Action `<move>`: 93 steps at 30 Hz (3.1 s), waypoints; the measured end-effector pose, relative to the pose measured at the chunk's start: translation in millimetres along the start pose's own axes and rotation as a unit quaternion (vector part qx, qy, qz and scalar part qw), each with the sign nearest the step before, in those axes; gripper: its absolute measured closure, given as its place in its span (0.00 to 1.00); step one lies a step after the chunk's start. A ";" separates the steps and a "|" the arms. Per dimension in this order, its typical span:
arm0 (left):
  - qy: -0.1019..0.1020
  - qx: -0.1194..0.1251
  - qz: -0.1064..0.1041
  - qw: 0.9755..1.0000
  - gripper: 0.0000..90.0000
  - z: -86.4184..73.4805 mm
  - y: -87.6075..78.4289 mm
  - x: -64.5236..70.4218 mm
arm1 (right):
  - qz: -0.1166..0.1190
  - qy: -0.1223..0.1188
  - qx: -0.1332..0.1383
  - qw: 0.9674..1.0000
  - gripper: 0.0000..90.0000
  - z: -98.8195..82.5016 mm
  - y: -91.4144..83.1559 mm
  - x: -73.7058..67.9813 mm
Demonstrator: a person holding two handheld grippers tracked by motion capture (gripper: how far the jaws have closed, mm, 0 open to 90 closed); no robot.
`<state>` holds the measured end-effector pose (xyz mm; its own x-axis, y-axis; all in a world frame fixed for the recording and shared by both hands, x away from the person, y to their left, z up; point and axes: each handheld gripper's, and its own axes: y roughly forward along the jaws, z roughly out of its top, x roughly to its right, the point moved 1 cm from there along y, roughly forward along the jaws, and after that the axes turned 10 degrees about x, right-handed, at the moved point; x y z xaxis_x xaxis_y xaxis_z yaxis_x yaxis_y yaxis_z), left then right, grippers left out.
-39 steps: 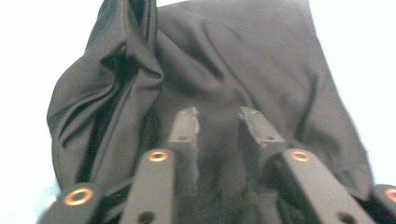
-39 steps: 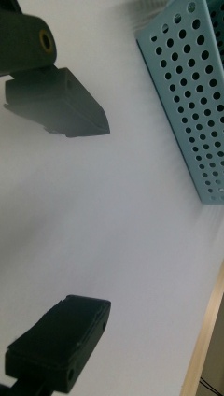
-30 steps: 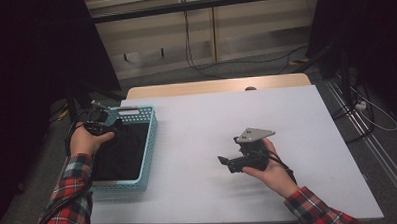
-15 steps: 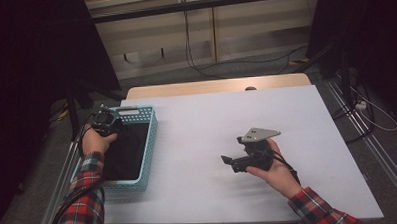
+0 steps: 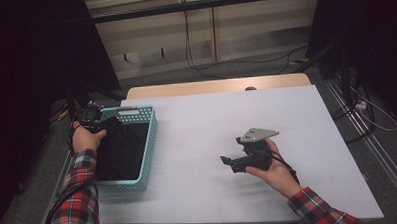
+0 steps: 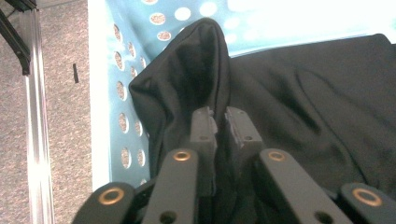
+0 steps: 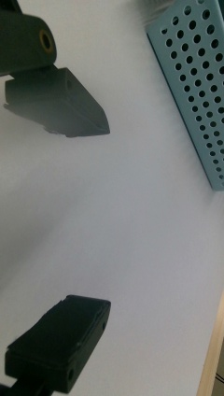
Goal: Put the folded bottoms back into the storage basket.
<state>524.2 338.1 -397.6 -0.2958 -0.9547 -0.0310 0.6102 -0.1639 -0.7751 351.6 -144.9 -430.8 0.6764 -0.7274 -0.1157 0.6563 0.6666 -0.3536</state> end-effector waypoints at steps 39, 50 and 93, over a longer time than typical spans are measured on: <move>0.054 0.041 -0.179 0.982 0.27 28.0 -44.6 120.4 | -0.028 0.012 0.005 1.000 0.15 -15.3 -52.1 26.8; 0.080 0.053 -0.231 0.968 0.25 12.4 -49.7 159.6 | -0.022 0.015 0.006 1.000 0.15 -18.0 -60.4 25.8; 0.147 0.081 -0.304 0.938 0.16 -65.7 -43.7 237.1 | -0.021 0.014 -0.009 1.000 0.14 -37.6 -79.1 18.7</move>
<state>379.1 135.2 -412.5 -0.8001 -0.5674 0.1948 0.3602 -0.7140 -0.6004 299.8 -217.3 -439.9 0.6384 -0.7594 -0.1256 0.6784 0.6321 -0.3745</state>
